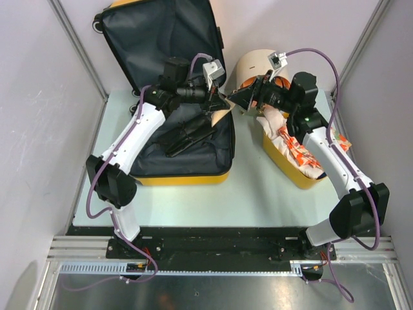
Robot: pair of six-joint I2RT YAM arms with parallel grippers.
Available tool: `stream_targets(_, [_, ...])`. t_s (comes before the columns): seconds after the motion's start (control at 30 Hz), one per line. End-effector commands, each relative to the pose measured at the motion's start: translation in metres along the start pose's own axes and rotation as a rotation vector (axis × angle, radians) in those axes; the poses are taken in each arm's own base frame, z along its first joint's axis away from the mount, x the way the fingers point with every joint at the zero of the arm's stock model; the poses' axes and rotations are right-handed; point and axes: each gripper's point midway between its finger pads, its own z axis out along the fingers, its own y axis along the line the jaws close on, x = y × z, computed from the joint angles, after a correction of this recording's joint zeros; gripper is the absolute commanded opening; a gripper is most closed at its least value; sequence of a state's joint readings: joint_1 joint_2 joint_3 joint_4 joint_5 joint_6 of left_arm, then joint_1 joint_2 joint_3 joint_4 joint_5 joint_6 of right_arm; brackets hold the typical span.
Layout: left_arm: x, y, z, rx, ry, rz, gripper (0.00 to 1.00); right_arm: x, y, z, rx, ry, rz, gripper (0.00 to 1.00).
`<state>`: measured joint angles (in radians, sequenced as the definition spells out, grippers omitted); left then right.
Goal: Open, take out, and arrange the luggage
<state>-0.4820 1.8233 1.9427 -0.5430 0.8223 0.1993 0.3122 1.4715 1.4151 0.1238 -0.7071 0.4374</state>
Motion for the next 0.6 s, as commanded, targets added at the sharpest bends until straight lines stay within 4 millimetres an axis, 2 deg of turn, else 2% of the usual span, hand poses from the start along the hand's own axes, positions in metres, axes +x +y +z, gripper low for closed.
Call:
stream_targets(0.0, [-0.040,-0.018,-0.013,-0.010,-0.096,0.057,0.00,-0.002,-0.007,0.006,0.044,-0.027,0.026,0.74])
stream_targets(0.27, [-0.041,-0.014,-0.010,-0.025,-0.103,0.051,0.00,0.005,-0.010,0.005,0.057,-0.003,0.053,0.50])
stream_targets(0.37, [-0.042,-0.012,-0.010,-0.031,-0.107,0.046,0.00,0.003,-0.017,0.004,0.081,-0.009,0.064,0.39])
stream_targets(0.43, [-0.042,-0.011,-0.009,-0.032,-0.109,0.042,0.03,-0.001,-0.024,0.003,0.098,-0.027,0.075,0.28])
stream_targets(0.47, [-0.041,-0.011,-0.008,-0.032,-0.108,0.042,0.09,-0.004,-0.028,0.001,0.107,-0.037,0.088,0.19])
stream_targets(0.53, [-0.041,-0.010,-0.007,-0.035,-0.106,0.040,0.19,-0.016,-0.041,-0.004,0.134,-0.082,0.129,0.10])
stream_targets(0.57, [-0.040,-0.009,-0.007,-0.039,-0.104,0.033,0.35,-0.020,-0.047,-0.006,0.142,-0.097,0.144,0.06])
